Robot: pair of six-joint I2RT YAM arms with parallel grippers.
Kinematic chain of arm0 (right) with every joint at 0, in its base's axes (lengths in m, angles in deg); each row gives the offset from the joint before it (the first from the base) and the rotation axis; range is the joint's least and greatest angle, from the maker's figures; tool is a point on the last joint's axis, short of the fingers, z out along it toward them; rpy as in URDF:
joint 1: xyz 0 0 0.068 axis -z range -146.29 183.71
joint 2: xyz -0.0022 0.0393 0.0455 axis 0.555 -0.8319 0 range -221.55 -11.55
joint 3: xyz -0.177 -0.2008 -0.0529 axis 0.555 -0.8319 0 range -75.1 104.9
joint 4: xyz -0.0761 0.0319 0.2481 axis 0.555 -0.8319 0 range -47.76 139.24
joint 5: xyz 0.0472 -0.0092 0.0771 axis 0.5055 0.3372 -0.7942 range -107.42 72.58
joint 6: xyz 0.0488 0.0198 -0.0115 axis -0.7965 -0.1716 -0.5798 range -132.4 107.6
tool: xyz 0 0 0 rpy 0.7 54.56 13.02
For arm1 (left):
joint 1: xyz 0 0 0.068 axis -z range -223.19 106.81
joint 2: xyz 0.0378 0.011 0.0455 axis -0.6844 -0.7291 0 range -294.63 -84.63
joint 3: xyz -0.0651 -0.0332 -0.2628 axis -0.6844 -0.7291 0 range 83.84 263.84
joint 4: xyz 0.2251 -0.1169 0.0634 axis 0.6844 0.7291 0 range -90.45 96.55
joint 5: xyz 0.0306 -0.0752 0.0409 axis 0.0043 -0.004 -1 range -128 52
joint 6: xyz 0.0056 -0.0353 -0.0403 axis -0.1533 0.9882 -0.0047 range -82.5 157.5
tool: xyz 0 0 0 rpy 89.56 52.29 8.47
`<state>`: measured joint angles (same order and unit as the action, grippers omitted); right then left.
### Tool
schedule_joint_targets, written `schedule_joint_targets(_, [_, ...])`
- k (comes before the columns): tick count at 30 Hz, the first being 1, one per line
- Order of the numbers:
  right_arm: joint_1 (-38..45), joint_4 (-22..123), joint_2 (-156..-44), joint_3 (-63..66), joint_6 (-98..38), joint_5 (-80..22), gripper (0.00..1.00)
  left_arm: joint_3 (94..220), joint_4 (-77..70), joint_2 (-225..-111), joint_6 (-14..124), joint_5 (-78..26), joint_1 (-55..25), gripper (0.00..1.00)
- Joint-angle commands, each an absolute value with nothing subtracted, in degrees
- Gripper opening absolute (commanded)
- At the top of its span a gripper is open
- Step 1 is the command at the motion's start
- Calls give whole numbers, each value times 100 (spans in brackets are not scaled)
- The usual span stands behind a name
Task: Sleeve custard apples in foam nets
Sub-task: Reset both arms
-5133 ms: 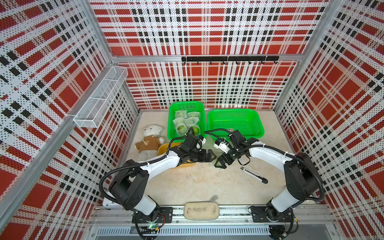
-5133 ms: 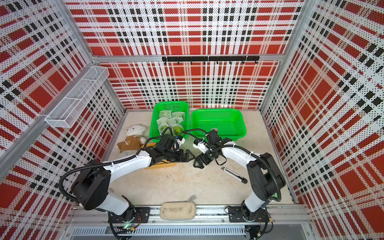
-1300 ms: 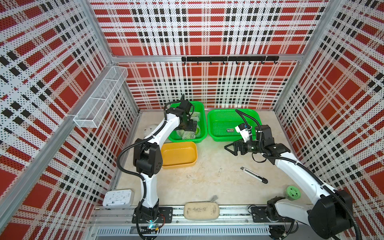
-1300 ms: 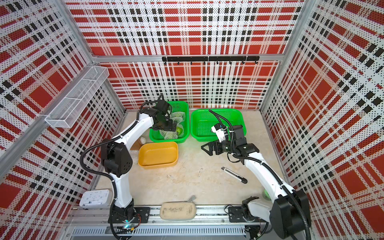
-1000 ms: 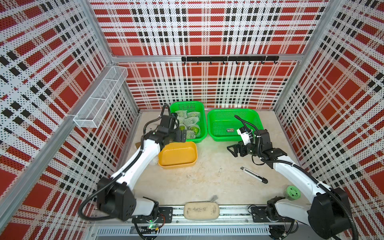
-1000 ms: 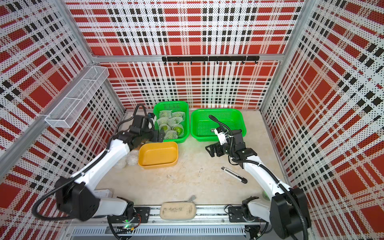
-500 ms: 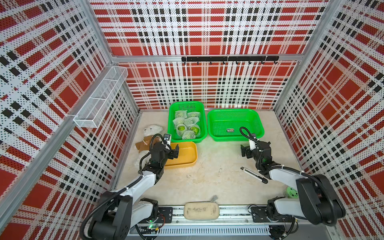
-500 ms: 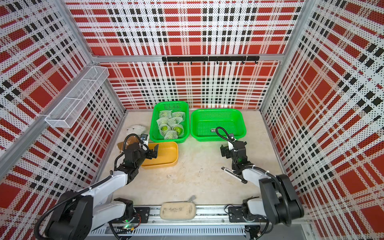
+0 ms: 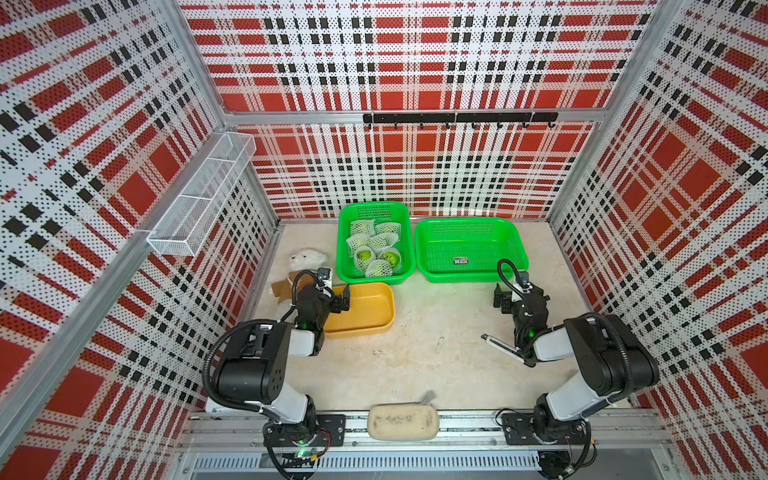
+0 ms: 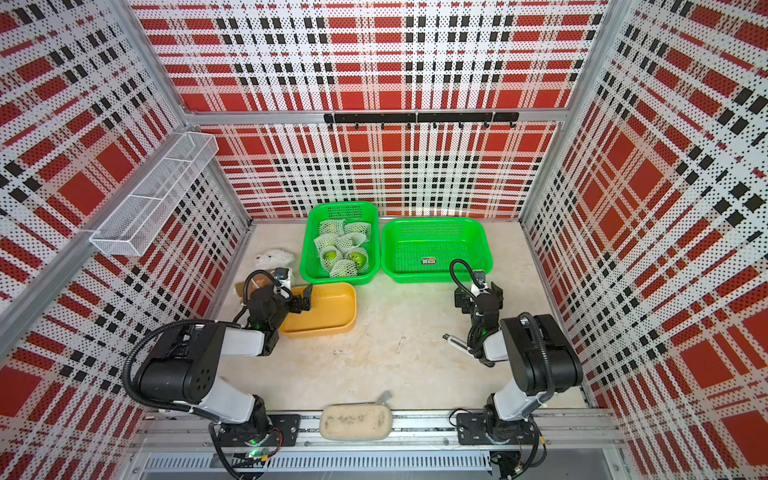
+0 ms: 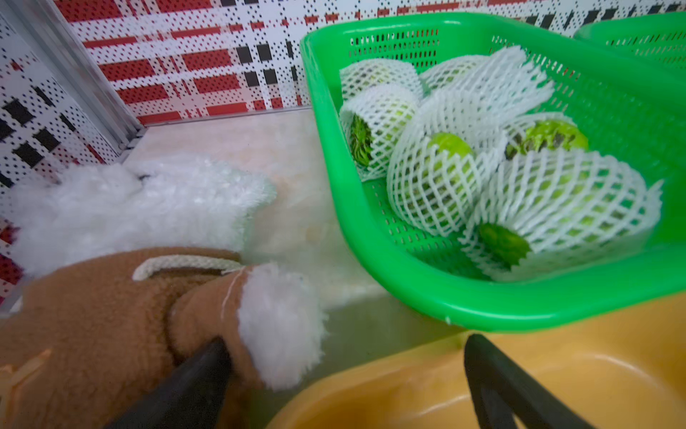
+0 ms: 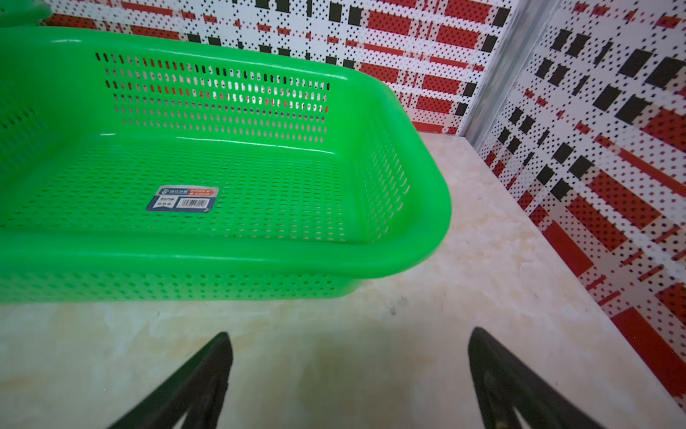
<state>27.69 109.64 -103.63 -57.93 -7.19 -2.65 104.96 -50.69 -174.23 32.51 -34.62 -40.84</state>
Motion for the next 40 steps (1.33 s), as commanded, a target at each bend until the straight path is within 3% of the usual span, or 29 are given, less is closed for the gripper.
schedule_joint_targets(1, [2773, 11048, -10301, -5583, -1010, 396, 100, 10445, -5695, -17421, 3194, -3860, -3907, 99])
schedule_joint_targets(4, [2773, 11076, -10333, -5571, -966, 371, 100, 10275, -6238, -17513, 3070, -4659, -3602, 99])
schedule_joint_targets(21, [2782, 10810, -10340, -5423, -977, 388, 100, 10650, -5500, -17489, 3322, -4529, -3813, 99])
schedule_joint_targets(24, [2771, 10808, -10337, -5422, -976, 386, 100, 10421, -5913, -17493, 3744, -5680, -3802, 99])
schedule_joint_targets(26, [2778, 10808, -10340, -5419, -977, 390, 100, 10402, -5961, -17489, 3731, -5547, -3852, 99])
schedule_joint_targets(29, [2778, 10809, -10337, -5419, -976, 388, 100, 10728, -5302, -17475, 3302, -4389, -3831, 99])
schedule_joint_targets(40, [2778, 10810, -10339, -5419, -980, 394, 100, 10713, -5362, -17499, 3343, -4259, -3893, 99])
